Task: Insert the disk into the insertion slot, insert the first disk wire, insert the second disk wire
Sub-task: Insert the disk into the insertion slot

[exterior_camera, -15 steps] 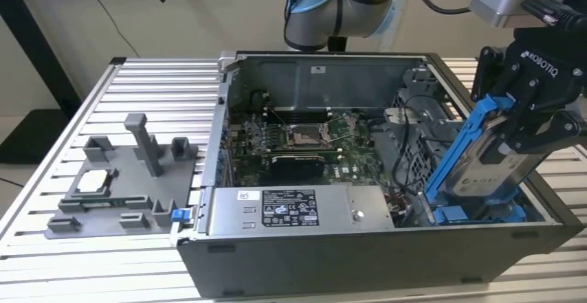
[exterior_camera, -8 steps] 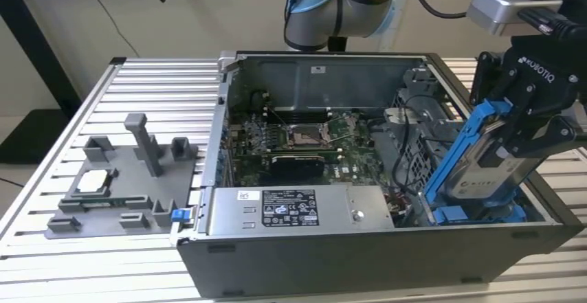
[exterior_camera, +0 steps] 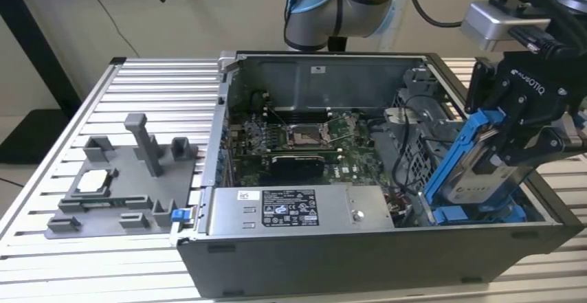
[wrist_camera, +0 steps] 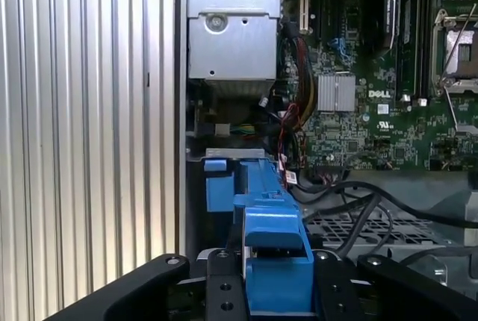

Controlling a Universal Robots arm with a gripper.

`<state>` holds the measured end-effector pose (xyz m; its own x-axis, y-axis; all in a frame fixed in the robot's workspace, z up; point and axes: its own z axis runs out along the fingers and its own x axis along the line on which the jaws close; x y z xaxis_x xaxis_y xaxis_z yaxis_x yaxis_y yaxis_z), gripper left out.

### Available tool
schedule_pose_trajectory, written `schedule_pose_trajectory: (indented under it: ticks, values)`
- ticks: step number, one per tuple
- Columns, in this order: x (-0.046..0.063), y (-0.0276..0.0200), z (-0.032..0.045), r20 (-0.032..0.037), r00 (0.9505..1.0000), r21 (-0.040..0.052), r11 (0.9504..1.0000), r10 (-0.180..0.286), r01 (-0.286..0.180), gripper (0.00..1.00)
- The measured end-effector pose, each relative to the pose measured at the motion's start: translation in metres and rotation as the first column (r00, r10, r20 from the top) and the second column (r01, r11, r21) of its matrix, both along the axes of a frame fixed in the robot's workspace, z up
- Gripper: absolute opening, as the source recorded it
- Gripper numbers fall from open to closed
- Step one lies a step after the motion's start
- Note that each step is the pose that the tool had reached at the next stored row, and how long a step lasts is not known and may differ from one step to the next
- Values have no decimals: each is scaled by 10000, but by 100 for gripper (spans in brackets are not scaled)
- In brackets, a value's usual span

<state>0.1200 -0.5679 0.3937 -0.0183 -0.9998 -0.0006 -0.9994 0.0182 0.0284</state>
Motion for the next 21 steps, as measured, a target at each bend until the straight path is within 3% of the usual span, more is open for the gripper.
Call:
schedule_pose_trajectory:
  ticks: [5, 13, 14, 21]
  values:
    - [1, 0, -43, 0, 10000, -1, 10000, 0, 0, 0]
    - [1, 0, -47, 1, 10000, 1, 10000, 1, -1, 0]
    - [1, 0, -47, 1, 10000, -1, 10000, 1, -1, 100]
    - [1, 0, -29, 0, 10000, 2, 10000, 0, 0, 100]
